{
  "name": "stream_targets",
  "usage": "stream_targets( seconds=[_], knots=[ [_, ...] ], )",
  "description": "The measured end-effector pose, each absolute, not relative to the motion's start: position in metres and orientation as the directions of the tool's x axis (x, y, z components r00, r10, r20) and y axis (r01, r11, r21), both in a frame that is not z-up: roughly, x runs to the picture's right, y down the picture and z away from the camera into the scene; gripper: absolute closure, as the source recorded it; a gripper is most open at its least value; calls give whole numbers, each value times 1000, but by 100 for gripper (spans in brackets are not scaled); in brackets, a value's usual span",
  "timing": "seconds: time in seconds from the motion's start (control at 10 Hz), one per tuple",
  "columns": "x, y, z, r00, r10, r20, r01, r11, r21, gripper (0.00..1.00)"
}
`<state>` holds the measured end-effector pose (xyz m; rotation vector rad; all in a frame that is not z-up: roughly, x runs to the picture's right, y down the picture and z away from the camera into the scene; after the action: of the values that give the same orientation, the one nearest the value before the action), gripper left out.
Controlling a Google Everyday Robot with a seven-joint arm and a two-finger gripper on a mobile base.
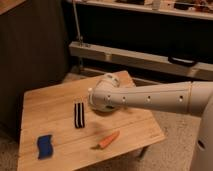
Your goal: Push the eraser across the table
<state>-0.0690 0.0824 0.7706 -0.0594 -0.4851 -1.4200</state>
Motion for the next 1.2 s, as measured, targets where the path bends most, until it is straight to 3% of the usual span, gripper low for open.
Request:
stream_targets(
  seconds=[0.8,1.2],
  knots=[
    [-69,81,772,64,-932,358,956,160,247,69],
    [-106,83,815,-49,-850,525,969,86,231,69]
  ],
)
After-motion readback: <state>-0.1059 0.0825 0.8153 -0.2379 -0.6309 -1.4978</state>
